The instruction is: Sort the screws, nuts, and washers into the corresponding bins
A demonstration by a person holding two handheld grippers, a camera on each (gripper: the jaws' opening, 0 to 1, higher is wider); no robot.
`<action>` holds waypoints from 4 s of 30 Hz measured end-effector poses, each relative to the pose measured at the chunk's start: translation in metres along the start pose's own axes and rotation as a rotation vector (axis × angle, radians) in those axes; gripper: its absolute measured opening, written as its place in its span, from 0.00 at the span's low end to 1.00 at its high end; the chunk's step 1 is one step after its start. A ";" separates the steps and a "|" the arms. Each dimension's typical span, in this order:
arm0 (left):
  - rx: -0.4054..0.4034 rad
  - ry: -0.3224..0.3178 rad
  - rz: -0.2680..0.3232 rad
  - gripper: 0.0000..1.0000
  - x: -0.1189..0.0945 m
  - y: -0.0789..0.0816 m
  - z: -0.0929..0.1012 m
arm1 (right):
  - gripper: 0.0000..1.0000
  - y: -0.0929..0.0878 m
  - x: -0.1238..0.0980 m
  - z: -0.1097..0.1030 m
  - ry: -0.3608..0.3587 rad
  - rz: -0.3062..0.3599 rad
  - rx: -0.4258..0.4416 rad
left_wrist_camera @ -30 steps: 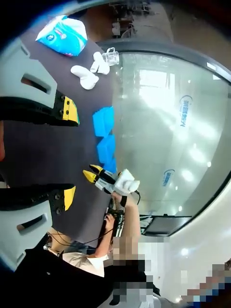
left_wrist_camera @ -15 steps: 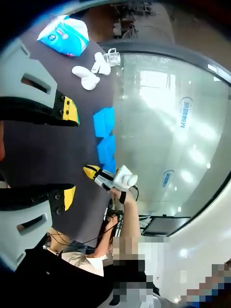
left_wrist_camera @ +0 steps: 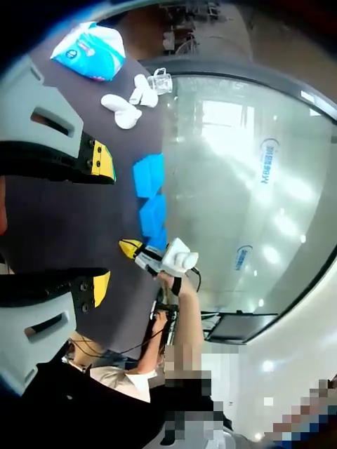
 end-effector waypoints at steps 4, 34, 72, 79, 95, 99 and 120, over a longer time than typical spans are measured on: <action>-0.001 0.002 0.001 0.47 0.000 0.000 0.000 | 0.01 0.000 -0.002 -0.001 -0.003 0.027 0.004; 0.026 -0.030 0.008 0.47 0.009 0.011 0.016 | 0.01 0.002 -0.142 -0.029 -0.322 0.845 0.115; 0.011 -0.021 0.011 0.47 0.009 0.012 0.012 | 0.01 0.025 -0.152 0.163 -0.621 0.939 0.434; 0.008 -0.018 0.007 0.47 0.009 0.010 0.011 | 0.01 0.032 -0.133 0.184 -0.647 0.862 0.433; 0.012 -0.016 0.002 0.47 0.007 0.010 0.011 | 0.17 0.040 -0.124 0.180 -0.678 0.852 0.379; 0.013 -0.015 0.003 0.47 0.007 0.011 0.011 | 0.43 0.041 -0.127 0.176 -0.691 0.862 0.349; 0.019 -0.036 0.018 0.47 0.016 0.015 0.017 | 0.48 0.004 -0.166 0.059 -0.655 1.014 0.269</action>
Point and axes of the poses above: the point that each gripper's makers call its tool centre point, and the gripper's own axes: x roughly forward along the fingers, z roughly to its right, y roughly out of its top, the point moved 1 cm from there along -x, roughly backward along the fingers, and after that the axes turned 9 degrees about y, right-handed, at the moved point
